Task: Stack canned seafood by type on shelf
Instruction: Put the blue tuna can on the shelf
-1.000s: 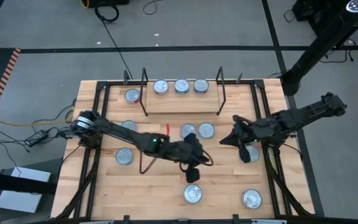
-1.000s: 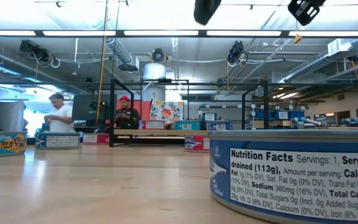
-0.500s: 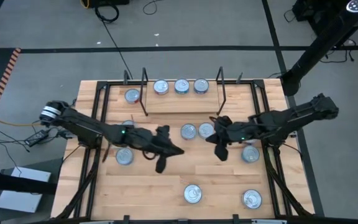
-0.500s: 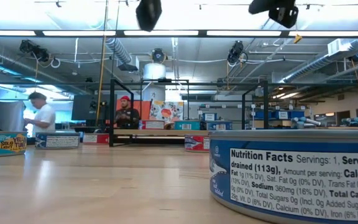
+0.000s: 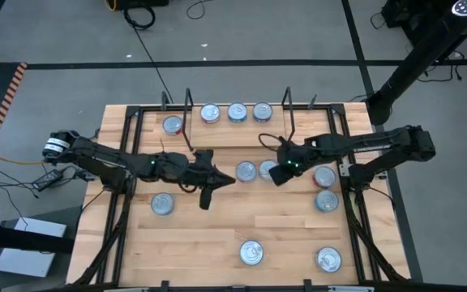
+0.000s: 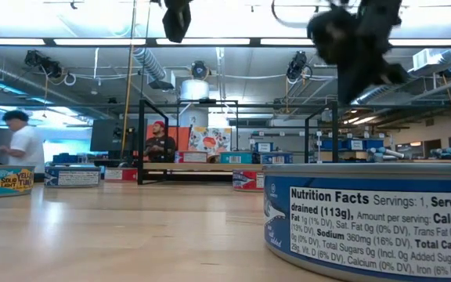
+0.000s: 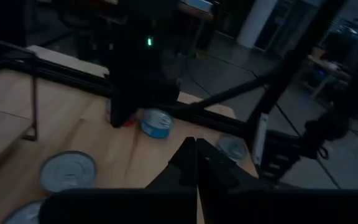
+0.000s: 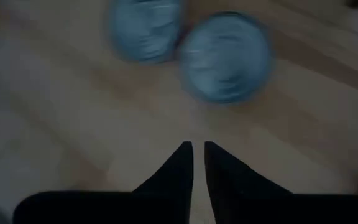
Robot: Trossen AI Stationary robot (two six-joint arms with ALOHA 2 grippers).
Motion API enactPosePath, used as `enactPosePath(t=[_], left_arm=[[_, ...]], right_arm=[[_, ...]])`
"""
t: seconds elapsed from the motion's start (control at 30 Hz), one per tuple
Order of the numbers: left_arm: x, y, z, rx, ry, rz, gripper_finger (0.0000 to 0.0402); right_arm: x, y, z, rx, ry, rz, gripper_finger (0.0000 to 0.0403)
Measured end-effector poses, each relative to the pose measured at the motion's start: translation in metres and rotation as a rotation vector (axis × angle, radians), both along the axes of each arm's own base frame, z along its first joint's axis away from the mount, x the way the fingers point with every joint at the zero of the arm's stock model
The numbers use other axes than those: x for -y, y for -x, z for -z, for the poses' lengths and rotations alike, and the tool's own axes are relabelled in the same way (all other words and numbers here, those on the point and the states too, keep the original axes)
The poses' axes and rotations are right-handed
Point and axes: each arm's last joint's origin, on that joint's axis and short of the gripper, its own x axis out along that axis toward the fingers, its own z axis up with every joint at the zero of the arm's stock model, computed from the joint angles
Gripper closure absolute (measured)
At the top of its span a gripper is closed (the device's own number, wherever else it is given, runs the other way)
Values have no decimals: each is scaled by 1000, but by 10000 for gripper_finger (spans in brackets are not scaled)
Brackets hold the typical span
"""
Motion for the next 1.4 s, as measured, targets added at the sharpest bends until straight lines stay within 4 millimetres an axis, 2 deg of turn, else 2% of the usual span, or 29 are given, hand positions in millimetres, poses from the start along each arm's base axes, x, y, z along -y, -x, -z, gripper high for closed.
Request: enactPosePath(t=[0.17,0.3,0.53,0.6,0.73,0.87,1.03,1.2,1.4], left_arm=[[-9,-1,0,4,46,-47,402],[-14,-2,0,-2,45,-64,402],[-31,-3,0,-5,44,22,401],[-34,-3,0,-4,56,71,401],[-37,-3,0,1,29,135,401],[-40,-3,0,-1,25,203,401],[-47,-3,0,2,2,189,401],[-55,-3,0,3,-26,134,401],[-58,-3,1,-1,-33,100,401]], right_arm=[[12,14,35,-102,-12,136,333],[14,16,58,-31,-37,229,332],[-11,22,65,-64,-95,290,330],[-25,22,63,-70,-144,195,329],[-67,23,52,-59,-184,-118,329],[-106,30,45,-9,-205,-306,329],[-150,50,41,23,-272,-604,329],[-175,75,43,-17,-266,-855,322],[-186,98,45,-54,-188,-1091,310]])
